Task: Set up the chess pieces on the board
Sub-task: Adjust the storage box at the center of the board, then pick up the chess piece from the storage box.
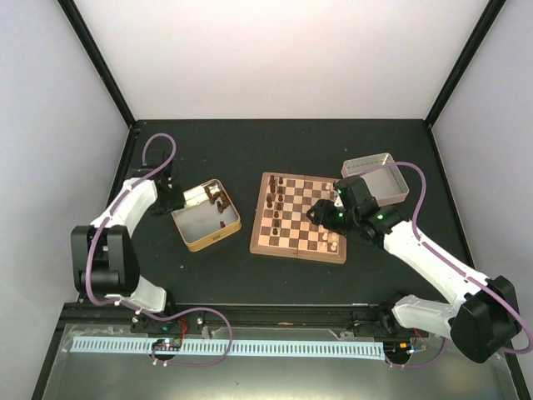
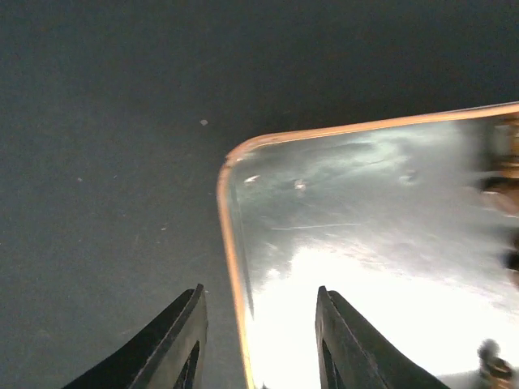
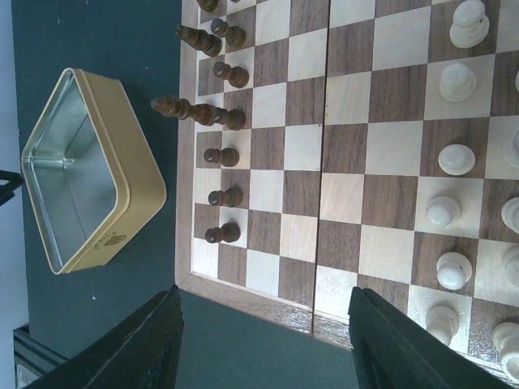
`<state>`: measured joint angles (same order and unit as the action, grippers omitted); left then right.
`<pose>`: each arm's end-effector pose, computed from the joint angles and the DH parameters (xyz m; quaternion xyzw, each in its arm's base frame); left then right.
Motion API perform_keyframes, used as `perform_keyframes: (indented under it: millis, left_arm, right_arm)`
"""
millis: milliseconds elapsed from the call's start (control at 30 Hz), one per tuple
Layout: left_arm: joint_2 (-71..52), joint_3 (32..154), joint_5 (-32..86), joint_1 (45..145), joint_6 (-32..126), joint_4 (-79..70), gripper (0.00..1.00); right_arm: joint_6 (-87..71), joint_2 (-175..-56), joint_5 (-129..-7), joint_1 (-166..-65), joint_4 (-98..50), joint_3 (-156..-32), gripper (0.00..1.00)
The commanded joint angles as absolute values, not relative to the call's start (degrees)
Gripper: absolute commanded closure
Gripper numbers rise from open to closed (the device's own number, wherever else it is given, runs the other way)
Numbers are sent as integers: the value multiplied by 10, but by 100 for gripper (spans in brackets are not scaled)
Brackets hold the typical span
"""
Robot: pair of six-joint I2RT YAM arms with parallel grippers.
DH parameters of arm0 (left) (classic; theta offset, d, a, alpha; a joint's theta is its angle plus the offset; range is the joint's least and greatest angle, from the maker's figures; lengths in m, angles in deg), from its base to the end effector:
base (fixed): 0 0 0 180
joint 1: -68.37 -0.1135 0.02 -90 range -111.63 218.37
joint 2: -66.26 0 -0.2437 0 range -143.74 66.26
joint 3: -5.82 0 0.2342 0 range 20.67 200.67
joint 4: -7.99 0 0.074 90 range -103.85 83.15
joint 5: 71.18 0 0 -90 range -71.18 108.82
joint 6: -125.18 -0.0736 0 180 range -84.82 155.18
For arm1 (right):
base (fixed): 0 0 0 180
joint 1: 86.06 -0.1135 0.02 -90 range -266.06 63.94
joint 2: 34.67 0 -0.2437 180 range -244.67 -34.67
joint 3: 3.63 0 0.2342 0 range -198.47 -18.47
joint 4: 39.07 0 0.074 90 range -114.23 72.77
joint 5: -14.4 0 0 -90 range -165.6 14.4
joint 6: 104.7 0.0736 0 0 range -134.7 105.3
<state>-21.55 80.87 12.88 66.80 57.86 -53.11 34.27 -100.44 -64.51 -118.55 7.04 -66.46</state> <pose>0.2797 0.0153 0.1639 -0.2148 0.9652 0.0248 0.1472 0.2030 0.1461 0.2133 0.1002 0.9277 0.2958 0.2048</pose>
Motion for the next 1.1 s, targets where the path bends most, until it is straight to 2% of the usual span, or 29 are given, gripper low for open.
perform_keyframes:
  millis: [0,167,267,567,700,933,1067]
  left_arm:
    - [-165,848,136,704,582,-556,61]
    - [-159,838,203,778,570,-507,56]
    - [-199,833,247,804,566,-472,55]
    - [-341,880,230,842,589,-438,63]
    - [-356,886,223,843,597,-426,62]
    - [-363,898,192,844,606,-424,72]
    - [-375,905,183,844,607,-425,74]
  right_arm:
    - [345,-997,-642,-1188,56,-664,43]
    - [343,-1000,-649,-1188,48,-659,43]
    - [341,-1002,-657,-1188,42,-655,43]
    - [335,-1012,-667,-1188,43,-658,43]
    - [333,-1014,-669,-1188,42,-655,43]
    - [333,-1020,-666,-1188,39,-651,43]
    - [333,-1022,-666,-1188,37,-651,43]
